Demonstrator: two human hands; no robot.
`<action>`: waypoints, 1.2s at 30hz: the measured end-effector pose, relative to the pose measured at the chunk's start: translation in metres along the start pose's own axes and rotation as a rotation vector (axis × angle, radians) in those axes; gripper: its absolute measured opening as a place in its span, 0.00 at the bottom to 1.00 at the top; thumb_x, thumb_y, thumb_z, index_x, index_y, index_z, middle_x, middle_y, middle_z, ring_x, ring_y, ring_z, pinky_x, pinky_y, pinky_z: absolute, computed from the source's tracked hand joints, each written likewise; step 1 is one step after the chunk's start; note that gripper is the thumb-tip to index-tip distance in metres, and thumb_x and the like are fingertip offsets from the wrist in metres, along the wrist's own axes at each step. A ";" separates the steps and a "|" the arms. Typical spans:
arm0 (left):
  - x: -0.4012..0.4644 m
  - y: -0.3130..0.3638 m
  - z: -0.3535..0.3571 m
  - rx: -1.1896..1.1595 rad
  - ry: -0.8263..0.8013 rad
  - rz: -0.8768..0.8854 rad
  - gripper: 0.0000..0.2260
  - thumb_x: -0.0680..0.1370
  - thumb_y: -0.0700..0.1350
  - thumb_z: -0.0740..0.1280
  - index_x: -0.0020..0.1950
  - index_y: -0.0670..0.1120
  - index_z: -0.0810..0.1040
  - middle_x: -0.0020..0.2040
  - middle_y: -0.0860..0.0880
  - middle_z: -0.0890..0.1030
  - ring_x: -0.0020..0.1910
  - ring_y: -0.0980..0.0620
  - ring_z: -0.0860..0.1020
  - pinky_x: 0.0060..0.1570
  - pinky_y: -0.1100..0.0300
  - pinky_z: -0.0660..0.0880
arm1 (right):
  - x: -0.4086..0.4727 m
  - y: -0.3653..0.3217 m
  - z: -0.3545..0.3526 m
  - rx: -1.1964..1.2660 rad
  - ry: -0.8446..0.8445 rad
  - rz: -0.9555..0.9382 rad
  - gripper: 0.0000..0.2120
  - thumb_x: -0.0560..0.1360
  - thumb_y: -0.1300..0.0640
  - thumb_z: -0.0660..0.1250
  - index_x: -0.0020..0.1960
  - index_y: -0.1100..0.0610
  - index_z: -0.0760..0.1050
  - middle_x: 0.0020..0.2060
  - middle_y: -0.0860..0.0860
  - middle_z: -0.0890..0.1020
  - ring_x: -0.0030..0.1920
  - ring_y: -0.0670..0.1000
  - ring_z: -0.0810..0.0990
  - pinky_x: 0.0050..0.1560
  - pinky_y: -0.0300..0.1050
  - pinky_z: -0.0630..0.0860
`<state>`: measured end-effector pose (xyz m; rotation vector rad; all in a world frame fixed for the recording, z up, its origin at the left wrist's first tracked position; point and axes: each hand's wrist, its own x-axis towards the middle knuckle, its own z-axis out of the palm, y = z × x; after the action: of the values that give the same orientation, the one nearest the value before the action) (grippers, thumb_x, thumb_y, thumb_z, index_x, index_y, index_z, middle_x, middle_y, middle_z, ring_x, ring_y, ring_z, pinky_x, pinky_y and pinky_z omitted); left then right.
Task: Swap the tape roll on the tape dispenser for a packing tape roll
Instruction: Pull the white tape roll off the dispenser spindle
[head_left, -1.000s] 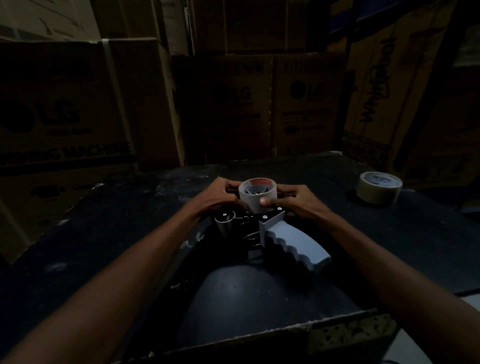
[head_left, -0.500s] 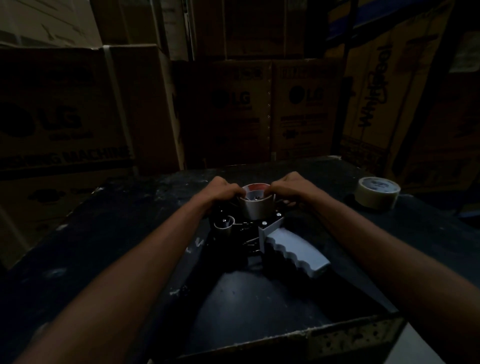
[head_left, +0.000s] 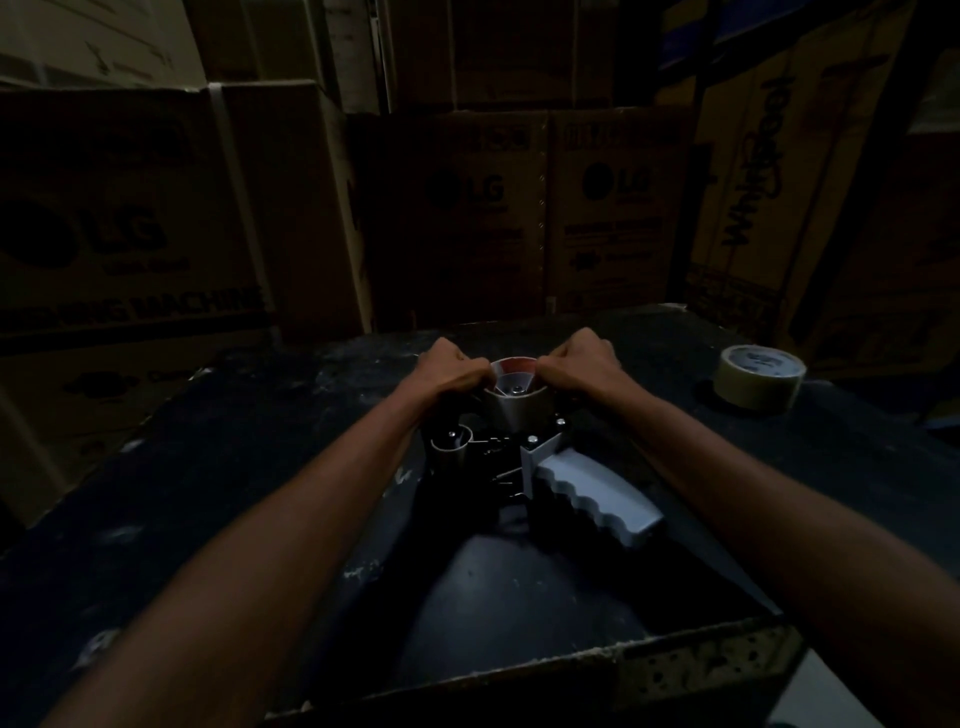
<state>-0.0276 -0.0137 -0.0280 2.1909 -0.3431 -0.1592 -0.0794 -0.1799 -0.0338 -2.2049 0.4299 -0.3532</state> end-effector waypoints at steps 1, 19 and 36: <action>-0.001 0.000 0.001 0.010 0.016 0.006 0.08 0.69 0.43 0.72 0.33 0.39 0.80 0.30 0.44 0.77 0.33 0.47 0.76 0.37 0.55 0.73 | 0.000 -0.001 0.000 -0.001 -0.005 0.004 0.13 0.72 0.53 0.74 0.46 0.64 0.81 0.41 0.57 0.85 0.43 0.54 0.85 0.50 0.51 0.83; -0.009 -0.011 -0.021 -0.420 -0.509 0.091 0.15 0.76 0.44 0.61 0.57 0.36 0.77 0.44 0.42 0.79 0.39 0.52 0.80 0.40 0.60 0.76 | -0.022 0.016 -0.034 0.209 -0.432 0.001 0.21 0.67 0.39 0.75 0.54 0.50 0.82 0.50 0.52 0.84 0.49 0.51 0.83 0.53 0.48 0.82; -0.013 -0.022 -0.008 0.046 -0.376 0.347 0.32 0.68 0.36 0.76 0.70 0.46 0.70 0.59 0.52 0.79 0.58 0.57 0.77 0.53 0.67 0.75 | -0.022 0.027 -0.002 0.065 -0.111 -0.249 0.35 0.54 0.29 0.75 0.49 0.54 0.83 0.38 0.49 0.87 0.38 0.46 0.86 0.43 0.45 0.84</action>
<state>-0.0337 0.0085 -0.0411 2.1025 -0.9370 -0.3725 -0.1049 -0.1880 -0.0564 -2.2050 0.0821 -0.3693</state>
